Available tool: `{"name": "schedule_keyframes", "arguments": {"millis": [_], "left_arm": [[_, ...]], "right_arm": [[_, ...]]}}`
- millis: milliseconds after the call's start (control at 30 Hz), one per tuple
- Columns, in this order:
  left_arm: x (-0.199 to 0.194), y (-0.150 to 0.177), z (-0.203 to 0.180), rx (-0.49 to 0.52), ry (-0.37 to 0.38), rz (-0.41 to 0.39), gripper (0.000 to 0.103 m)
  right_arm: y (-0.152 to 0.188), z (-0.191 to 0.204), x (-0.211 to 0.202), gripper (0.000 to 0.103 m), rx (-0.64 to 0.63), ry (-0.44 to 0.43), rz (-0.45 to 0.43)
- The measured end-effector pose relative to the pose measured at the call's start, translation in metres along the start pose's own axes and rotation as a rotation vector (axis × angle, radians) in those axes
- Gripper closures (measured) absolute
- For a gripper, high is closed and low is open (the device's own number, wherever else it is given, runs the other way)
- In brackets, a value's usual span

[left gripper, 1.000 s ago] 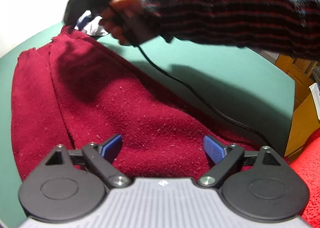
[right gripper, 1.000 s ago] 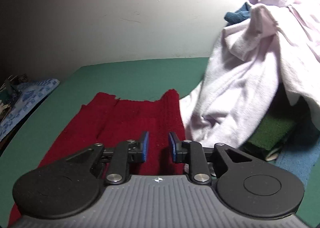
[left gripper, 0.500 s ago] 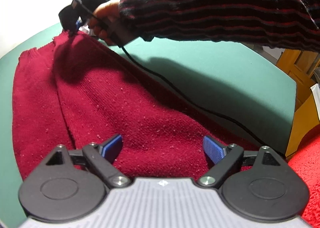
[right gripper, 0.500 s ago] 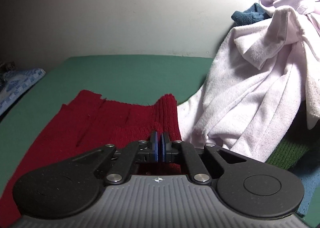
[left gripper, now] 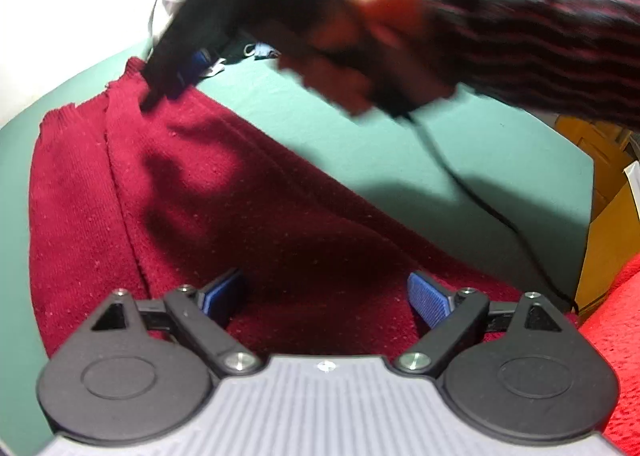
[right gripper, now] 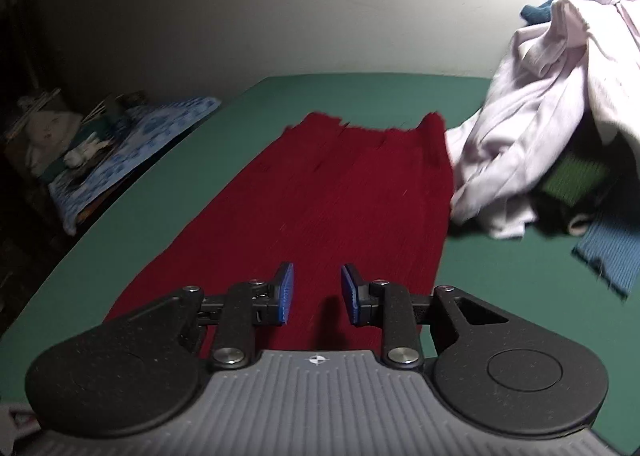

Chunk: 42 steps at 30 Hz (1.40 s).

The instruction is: Fold clothes

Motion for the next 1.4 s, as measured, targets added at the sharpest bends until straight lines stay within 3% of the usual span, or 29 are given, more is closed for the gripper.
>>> {"name": "schedule_keyframes", "arguments": {"millis": [100, 300, 400, 500, 600, 733, 833, 933, 1033, 1100, 1300, 1367, 1400], "left_arm": [[-0.004, 0.002, -0.009, 0.017, 0.004, -0.004, 0.010], [-0.006, 0.007, -0.021, 0.039, -0.005, -0.004, 0.009], [-0.013, 0.010, -0.027, 0.029, 0.002, -0.019, 0.009], [-0.017, 0.017, -0.033, 0.006, 0.009, -0.020, 0.009], [-0.016, 0.022, -0.037, 0.001, 0.004, -0.016, 0.009], [-0.017, 0.020, -0.043, 0.012, -0.018, -0.015, 0.011], [-0.027, 0.017, -0.040, 0.004, -0.016, -0.037, 0.010], [-0.035, 0.024, -0.033, -0.012, -0.041, -0.030, 0.010], [-0.043, 0.033, -0.023, -0.027, -0.071, -0.016, 0.012], [-0.052, 0.036, -0.017, -0.036, -0.078, -0.025, 0.017], [-0.065, 0.011, 0.003, -0.090, -0.071, -0.119, 0.019], [-0.051, 0.007, 0.010, -0.113, -0.061, -0.103, 0.026], [-0.043, 0.006, 0.013, -0.121, -0.062, -0.087, 0.037]], "right_arm": [[0.033, 0.009, -0.014, 0.065, -0.013, 0.000, 0.020], [0.040, -0.004, -0.029, 0.072, 0.094, 0.157, 0.001], [0.054, 0.006, -0.056, 0.073, 0.171, 0.033, -0.007], [0.079, 0.024, -0.071, 0.075, 0.141, -0.034, 0.035], [0.102, 0.035, -0.072, 0.082, 0.115, -0.029, 0.082], [0.105, 0.035, -0.080, 0.088, 0.097, 0.063, 0.049], [0.104, 0.047, -0.097, 0.088, 0.088, -0.015, 0.012], [0.115, 0.059, -0.103, 0.088, 0.043, -0.066, 0.051], [0.134, 0.064, -0.104, 0.089, -0.039, -0.041, 0.111], [0.140, 0.065, -0.113, 0.089, -0.084, -0.027, 0.099], [0.138, 0.068, -0.128, 0.085, -0.053, -0.077, 0.079], [0.143, 0.074, -0.128, 0.085, -0.073, -0.093, 0.093], [0.147, 0.076, -0.127, 0.085, -0.087, -0.095, 0.104]]}}
Point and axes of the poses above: each gripper's, at about its wrist camera, not at the fingertips, and x roughly the way its jaws point, z to its left, y to its underside, the point moved 6 cm from there along x, roughly the way its jaws point, and after that the axes turned 6 degrees about y, right-handed, at the moved point
